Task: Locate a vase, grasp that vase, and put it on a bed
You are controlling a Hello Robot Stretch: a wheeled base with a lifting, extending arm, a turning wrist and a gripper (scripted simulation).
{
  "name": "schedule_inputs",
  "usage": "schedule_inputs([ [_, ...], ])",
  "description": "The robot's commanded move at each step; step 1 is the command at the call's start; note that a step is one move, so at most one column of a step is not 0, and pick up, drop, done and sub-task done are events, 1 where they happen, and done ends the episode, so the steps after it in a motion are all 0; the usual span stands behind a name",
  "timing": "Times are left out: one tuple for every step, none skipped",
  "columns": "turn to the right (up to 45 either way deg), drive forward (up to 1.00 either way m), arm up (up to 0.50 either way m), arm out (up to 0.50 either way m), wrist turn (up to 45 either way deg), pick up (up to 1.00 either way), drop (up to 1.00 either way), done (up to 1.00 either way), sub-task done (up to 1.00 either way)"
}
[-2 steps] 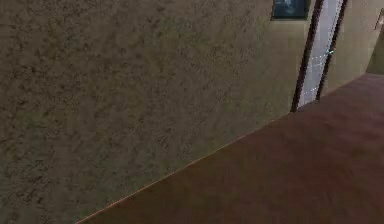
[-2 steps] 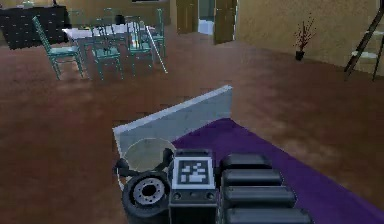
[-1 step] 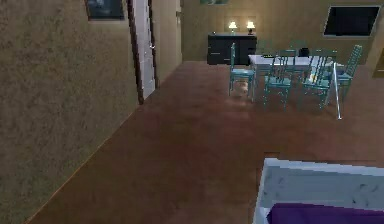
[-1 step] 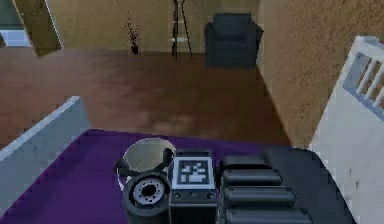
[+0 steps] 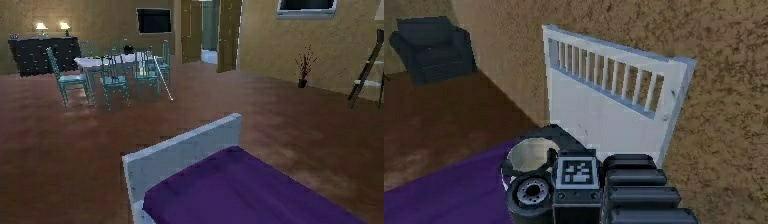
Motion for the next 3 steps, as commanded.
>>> schedule_inputs([
  [39.0,0.00,0.00,0.00,0.0,0.00,0.00,0.00,0.00],
  [-45.0,0.00,0.00,0.00,0.0,0.00,0.00,0.00,0.00],
  [-45.0,0.00,0.00,0.00,0.0,0.00,0.00,0.00,0.00],
])
